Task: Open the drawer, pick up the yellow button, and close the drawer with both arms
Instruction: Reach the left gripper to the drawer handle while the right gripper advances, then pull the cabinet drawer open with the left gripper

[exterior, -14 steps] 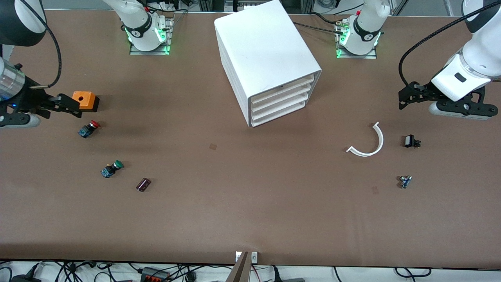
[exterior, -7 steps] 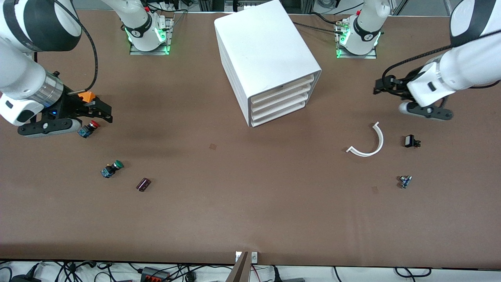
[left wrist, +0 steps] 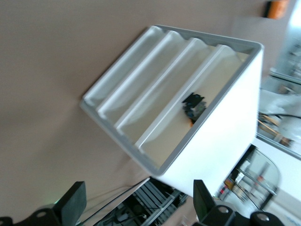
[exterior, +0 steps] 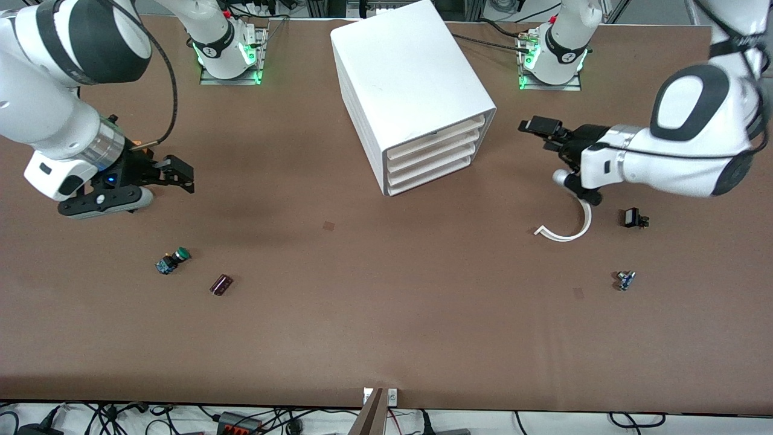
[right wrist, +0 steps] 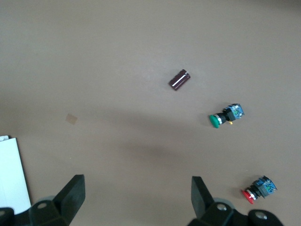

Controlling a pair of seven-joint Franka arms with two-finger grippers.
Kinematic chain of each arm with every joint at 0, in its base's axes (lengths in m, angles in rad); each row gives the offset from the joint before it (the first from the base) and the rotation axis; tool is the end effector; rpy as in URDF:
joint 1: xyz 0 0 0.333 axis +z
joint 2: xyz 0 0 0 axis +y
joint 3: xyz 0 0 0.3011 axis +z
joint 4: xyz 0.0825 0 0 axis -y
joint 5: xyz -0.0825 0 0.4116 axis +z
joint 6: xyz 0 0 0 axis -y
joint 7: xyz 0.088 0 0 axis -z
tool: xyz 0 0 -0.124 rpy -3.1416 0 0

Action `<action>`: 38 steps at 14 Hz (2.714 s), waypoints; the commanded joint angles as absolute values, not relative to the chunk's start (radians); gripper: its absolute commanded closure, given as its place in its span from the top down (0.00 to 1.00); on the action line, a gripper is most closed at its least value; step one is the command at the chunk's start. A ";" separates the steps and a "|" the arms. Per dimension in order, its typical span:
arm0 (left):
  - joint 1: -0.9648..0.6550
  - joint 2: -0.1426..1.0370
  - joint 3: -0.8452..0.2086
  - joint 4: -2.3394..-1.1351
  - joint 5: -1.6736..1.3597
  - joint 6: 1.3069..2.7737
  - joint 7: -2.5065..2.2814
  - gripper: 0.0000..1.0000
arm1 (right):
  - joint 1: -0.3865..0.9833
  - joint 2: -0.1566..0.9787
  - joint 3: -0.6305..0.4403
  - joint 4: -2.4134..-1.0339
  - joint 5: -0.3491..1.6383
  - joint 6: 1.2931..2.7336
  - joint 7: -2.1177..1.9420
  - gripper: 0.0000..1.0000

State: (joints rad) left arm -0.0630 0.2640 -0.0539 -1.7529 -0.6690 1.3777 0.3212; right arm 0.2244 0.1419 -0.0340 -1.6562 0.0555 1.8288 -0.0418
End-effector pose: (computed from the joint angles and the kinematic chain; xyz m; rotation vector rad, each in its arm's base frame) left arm 0.5611 -0.1508 0.3753 2.2723 -0.4000 -0.6730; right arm 0.6230 0.1265 0.4860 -3.0715 -0.3381 -0.0418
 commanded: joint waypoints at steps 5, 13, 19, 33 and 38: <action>-0.052 0.397 -0.127 -1.893 -0.988 1.644 0.626 1.00 | 0.317 0.236 -0.038 -1.531 0.104 1.822 -0.032 1.00; -0.043 0.364 -0.187 -2.048 -1.035 1.640 0.755 0.97 | 0.363 0.301 -0.038 -1.497 0.241 1.894 -0.023 1.00; -0.046 0.362 -0.209 -2.111 -1.126 1.649 0.954 0.83 | 0.396 0.314 -0.040 -1.497 0.239 1.942 0.023 1.00; -0.023 0.406 -0.216 -2.076 -1.123 1.651 0.945 0.06 | 0.449 0.324 -0.038 -1.488 0.241 1.997 0.106 1.00; 0.003 0.549 -0.176 -1.857 -0.991 1.648 0.939 0.07 | 0.474 0.333 -0.038 -1.486 0.239 2.035 0.106 1.00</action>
State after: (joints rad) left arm -0.0160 0.4455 -0.1918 -1.9896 -1.0617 1.6219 0.9417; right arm 0.4535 0.3095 -0.0344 -1.5169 0.2251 2.0206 0.0891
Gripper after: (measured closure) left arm 0.899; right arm 0.000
